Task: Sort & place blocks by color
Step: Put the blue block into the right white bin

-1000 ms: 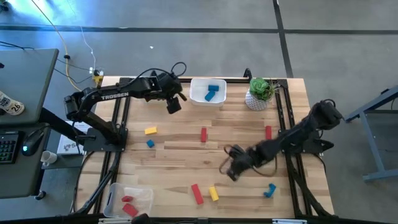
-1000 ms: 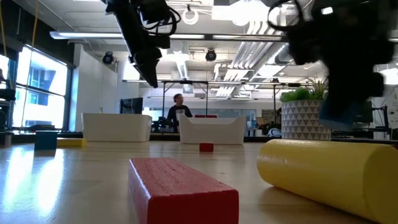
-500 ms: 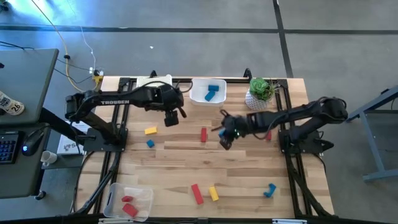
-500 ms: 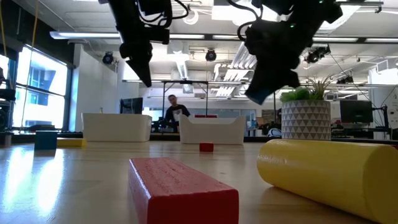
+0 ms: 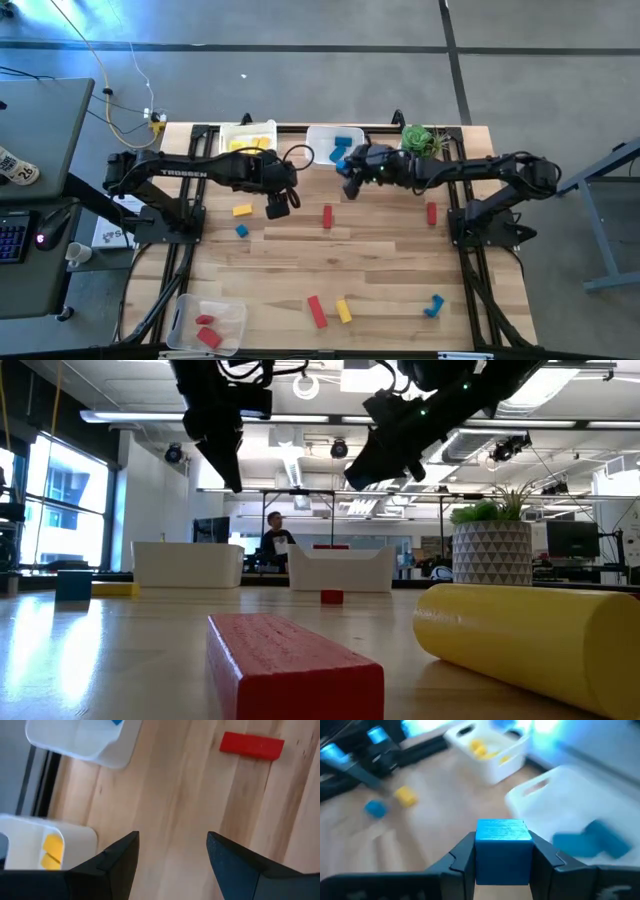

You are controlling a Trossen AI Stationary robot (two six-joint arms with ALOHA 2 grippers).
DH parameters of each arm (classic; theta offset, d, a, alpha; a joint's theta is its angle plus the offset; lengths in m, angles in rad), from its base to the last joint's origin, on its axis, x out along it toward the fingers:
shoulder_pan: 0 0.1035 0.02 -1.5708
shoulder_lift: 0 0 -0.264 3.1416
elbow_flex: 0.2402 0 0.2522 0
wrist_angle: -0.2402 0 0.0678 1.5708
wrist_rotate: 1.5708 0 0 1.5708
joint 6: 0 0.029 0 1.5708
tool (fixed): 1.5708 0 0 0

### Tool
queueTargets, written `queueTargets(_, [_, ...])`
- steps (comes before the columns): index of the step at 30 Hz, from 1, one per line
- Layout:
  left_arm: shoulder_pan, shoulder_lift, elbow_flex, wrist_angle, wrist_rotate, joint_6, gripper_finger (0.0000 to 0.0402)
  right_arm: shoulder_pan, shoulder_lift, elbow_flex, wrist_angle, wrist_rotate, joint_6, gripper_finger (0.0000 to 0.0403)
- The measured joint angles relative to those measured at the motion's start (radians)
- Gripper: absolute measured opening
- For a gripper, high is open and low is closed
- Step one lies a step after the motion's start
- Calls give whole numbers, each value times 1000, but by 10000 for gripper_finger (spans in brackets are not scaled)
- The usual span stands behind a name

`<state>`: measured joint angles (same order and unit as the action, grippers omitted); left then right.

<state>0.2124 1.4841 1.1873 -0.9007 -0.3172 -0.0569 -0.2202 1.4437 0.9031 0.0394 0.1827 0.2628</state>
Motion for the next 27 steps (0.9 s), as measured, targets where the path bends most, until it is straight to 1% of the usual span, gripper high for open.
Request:
queueTargets(5, [-22, 0, 0, -69, 0, -136, 219, -56, 2, 0, 68, 102, -53, 104])
queueTargets(8, [-42, 0, 0, -84, 0, -203, 218, -86, 14, 1, 101, 141, -66, 104])
queueTargets(10, [-58, 0, 0, -83, 4, -229, 219, -108, 22, 1, 111, 143, -66, 104])
queueTargets(15, [-94, 1, 0, -68, 23, -254, 219, -144, 91, 2, 179, 120, -64, 104])
queueTargets(22, [-133, 1, 0, -46, 27, -259, 219, -170, 189, 2, 185, 105, -57, 104])
queueTargets(27, [-158, 1, 0, -26, 29, -273, 218, -181, 229, 1, 180, 105, -55, 104])
